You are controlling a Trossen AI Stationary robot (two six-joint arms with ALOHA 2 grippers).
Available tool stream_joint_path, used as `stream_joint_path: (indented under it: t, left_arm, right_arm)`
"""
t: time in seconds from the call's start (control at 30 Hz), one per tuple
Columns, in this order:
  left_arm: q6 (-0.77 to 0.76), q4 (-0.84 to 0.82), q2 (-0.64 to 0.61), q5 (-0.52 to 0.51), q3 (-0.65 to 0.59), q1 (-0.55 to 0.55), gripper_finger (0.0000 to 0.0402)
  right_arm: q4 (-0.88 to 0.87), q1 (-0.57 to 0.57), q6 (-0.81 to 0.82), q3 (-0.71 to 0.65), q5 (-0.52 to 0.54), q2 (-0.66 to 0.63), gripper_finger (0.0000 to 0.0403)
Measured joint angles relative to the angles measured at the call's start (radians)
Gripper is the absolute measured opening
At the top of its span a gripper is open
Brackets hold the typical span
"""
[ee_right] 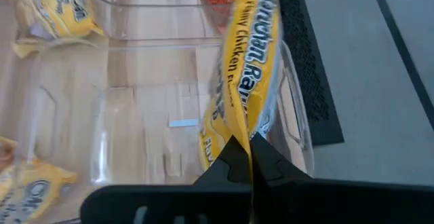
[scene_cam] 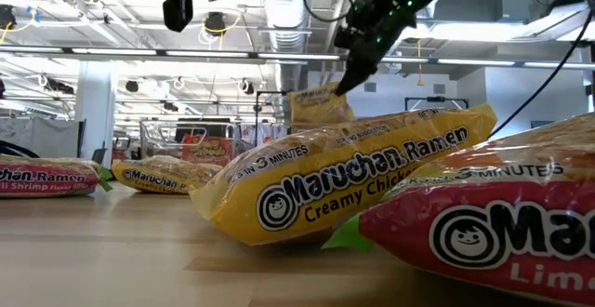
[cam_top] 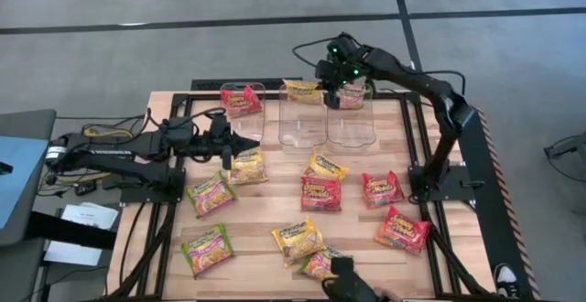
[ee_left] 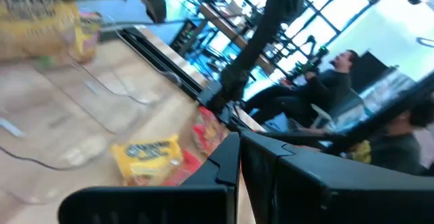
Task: Sort Maruchan noodles
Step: Put the yellow noodle pack into the middle transparent bin
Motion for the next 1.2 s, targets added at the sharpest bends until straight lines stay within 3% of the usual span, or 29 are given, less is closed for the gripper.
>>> stream_joint_path:
  t: [0.43, 0.67, 1.0, 1.2]
  left_arm:
    - [0.060, -0.001, 0.000, 0.000, 0.000, 0.183, 0.0000]
    - [0.153, -0.005, 0.000, 0.000, 0.000, 0.233, 0.0000]
    - [0.238, -0.005, 0.000, 0.000, 0.000, 0.275, 0.0004]
    - [0.289, -0.005, 0.000, 0.011, 0.000, 0.279, 0.0044]
  right_arm:
    - [0.110, 0.001, -0.005, 0.000, 0.011, 0.152, 0.0000]
    - [0.124, 0.001, -0.004, 0.000, 0.091, 0.221, 0.0004]
    - [0.124, 0.003, 0.040, 0.000, 0.161, 0.221, 0.0050]
    - [0.106, 0.003, 0.110, 0.000, 0.189, 0.221, 0.0091]
